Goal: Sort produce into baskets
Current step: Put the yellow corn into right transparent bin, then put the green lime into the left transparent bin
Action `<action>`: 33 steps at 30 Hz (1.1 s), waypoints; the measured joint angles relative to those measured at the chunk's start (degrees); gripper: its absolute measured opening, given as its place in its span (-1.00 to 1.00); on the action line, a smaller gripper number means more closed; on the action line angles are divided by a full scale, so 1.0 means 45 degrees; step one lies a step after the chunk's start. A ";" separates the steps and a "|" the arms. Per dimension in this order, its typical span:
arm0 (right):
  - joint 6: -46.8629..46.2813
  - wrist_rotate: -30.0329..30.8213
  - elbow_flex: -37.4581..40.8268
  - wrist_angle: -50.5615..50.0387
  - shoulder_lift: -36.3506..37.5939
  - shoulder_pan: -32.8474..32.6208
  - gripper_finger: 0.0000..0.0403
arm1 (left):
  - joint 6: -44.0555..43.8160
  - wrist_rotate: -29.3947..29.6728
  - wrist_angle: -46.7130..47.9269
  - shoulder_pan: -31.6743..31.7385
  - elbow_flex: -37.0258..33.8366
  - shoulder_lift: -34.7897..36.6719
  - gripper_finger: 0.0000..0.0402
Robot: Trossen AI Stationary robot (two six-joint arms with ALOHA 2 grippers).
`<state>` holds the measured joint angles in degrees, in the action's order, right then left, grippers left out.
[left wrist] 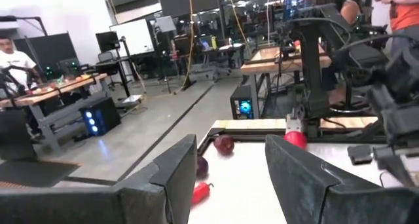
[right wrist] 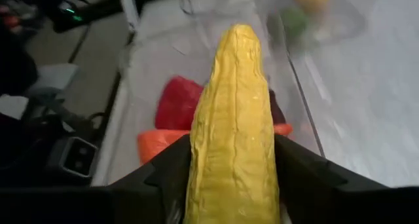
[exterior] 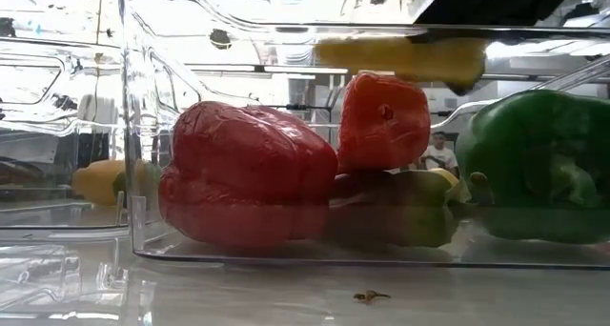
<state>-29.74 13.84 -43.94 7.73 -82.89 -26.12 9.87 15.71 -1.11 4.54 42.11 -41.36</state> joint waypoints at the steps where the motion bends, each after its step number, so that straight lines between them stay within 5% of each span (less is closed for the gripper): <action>1: -0.0188 -0.0036 -0.0192 -0.0234 -0.0174 0.0002 0.20 | 0.0000 -0.0001 -0.0069 0.0000 0.0000 0.0000 -0.16; 8: -0.1389 0.0431 -0.3094 -0.6376 -0.0608 0.0099 0.52 | 0.0274 -0.0001 -0.0431 0.0000 0.0005 -0.0280 -0.16; 13: -0.2385 0.2516 -0.4613 -1.2077 0.0081 -0.0228 0.53 | 0.0891 -0.0001 -0.0941 0.0000 0.0010 -0.0780 -0.16; 19: -0.5739 0.2482 -0.4626 -1.8475 0.1028 -0.0206 0.51 | 0.1209 0.0009 -0.1400 0.0000 0.0010 -0.1078 -0.16; 27: -0.5766 0.2272 -0.4133 -1.9441 0.0907 0.0134 0.57 | 0.1273 0.0029 -0.1664 0.0000 0.0010 -0.1049 -0.16; 33: -0.4117 0.1083 -0.2633 -1.5284 0.0842 0.0407 0.72 | 0.1270 0.0033 -0.1557 0.0000 0.0010 -0.1049 -0.16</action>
<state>-48.26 18.71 -55.78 -61.05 -79.10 -24.29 15.58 15.86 -8.12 4.54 42.15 -46.09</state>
